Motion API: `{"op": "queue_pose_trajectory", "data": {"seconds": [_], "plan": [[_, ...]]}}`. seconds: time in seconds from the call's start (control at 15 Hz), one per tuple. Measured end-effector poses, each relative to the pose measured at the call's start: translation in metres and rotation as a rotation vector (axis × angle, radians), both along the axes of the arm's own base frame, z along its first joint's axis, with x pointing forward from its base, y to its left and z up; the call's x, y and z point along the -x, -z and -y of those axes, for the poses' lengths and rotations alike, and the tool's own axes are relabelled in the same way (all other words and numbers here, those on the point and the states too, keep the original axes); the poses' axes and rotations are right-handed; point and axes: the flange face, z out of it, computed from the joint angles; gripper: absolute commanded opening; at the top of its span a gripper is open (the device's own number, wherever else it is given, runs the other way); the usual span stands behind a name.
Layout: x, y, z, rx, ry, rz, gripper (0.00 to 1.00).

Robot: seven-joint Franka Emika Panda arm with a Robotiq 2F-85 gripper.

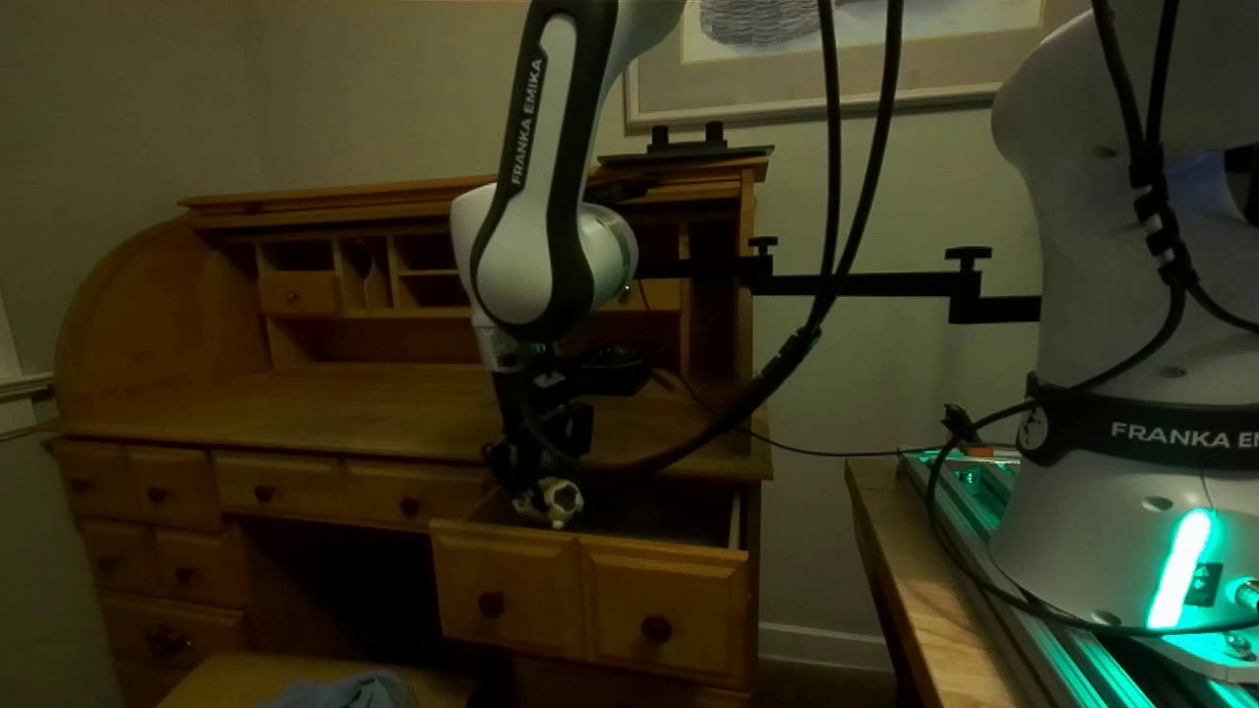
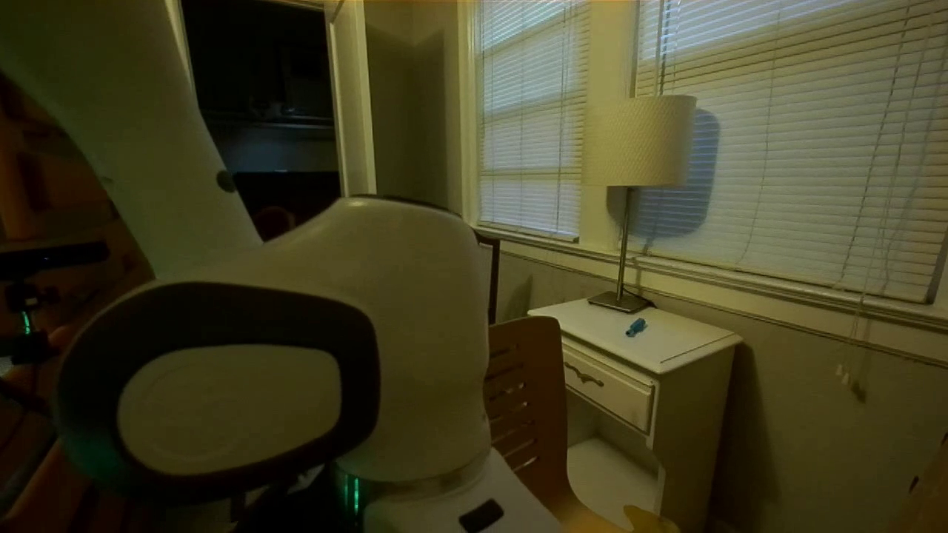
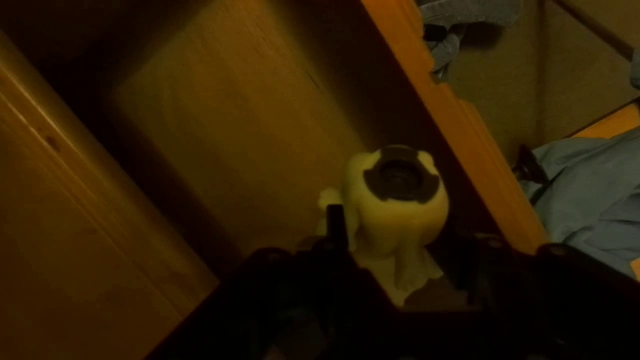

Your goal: Open the rightmost drawer, and then move the white toy to the counter

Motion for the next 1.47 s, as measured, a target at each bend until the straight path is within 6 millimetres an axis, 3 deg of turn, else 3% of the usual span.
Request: {"op": "queue_pose_trajectory", "data": {"seconds": [0.93,1.47], "plan": [[0.007,-0.029,-0.001,0.084,-0.263,-0.024,0.2],[0.008,-0.041,0.01,0.121,-0.321,-0.037,0.2]]}}
